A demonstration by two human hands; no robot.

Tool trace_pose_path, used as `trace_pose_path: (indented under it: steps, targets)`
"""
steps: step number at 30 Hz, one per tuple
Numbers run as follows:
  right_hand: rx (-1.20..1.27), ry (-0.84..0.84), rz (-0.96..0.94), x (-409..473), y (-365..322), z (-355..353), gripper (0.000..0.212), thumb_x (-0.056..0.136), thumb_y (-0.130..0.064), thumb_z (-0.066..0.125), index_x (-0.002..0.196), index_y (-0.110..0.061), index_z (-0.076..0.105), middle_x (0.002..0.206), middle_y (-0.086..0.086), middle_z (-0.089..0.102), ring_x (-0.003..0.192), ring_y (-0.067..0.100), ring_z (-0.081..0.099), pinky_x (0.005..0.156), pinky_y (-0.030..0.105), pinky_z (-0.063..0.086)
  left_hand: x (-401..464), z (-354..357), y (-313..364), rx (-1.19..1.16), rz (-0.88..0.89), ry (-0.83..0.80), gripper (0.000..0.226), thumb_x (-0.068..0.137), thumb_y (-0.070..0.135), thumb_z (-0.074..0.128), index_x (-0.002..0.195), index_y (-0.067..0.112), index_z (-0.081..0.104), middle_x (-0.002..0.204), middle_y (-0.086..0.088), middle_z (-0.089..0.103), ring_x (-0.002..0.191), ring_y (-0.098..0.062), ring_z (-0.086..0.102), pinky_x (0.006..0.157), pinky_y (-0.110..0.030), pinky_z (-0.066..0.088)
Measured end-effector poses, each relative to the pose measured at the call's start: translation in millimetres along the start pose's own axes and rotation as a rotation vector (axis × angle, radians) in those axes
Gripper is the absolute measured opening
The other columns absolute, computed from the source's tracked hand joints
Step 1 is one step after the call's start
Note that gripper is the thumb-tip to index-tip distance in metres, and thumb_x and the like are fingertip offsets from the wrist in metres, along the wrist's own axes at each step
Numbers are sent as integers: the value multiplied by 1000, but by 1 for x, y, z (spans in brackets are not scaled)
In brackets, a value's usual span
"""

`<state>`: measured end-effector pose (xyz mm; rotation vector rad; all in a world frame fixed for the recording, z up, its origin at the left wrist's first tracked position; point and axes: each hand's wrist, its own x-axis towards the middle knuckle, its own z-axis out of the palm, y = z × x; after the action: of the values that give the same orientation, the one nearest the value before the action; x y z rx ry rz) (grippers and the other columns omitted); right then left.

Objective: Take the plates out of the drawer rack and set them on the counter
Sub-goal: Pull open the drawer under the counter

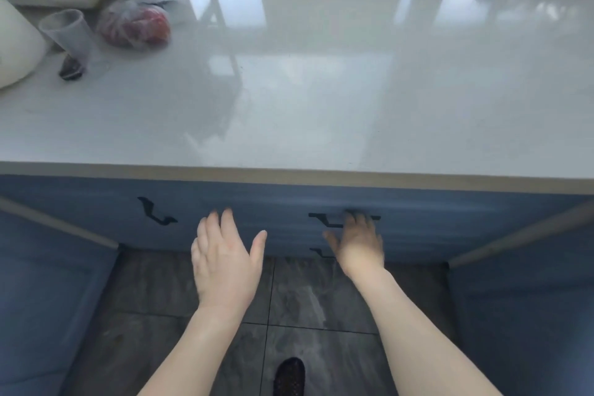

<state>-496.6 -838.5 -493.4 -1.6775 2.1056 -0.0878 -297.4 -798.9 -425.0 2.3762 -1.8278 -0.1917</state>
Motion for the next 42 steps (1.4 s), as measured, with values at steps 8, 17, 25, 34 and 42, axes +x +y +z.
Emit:
trace_pose_path:
  steps: [8,17,25,34,42]
  targets:
    - [-112,-110,-41,2,6,20,69,96,-60,32,149,-15,28,151,3,32,145,23,20,113,46,27,-10,6,-9,-10,1,38,73,89,53,44,141,2,38,144,-20,42,137,-37,35,109,-51,33]
    - [-151,-142,-77,-29,11,20,66,94,-61,35,143,-16,34,143,4,38,137,23,30,103,46,35,-16,-10,-3,-49,26,60,77,89,56,41,147,6,30,155,-18,26,145,-35,21,114,-49,27]
    - [-176,-208,-101,-31,12,12,69,92,-60,41,144,-15,33,143,4,39,136,23,33,102,44,37,-5,-21,-4,-18,39,57,83,90,60,37,153,10,16,161,-13,10,149,-29,6,118,-44,18]
    - [-192,-196,-96,-32,16,18,74,92,-63,38,147,-15,30,144,4,39,136,23,33,102,44,37,4,-21,-10,-13,-26,11,97,82,70,25,153,6,11,161,-14,5,149,-29,2,118,-44,16]
    - [-43,-109,-191,-106,18,5,67,89,-62,43,142,-23,36,137,1,48,132,24,45,104,44,40,-8,-15,-13,-68,-124,-76,119,70,83,35,153,5,1,161,-16,-5,149,-30,-8,120,-46,7]
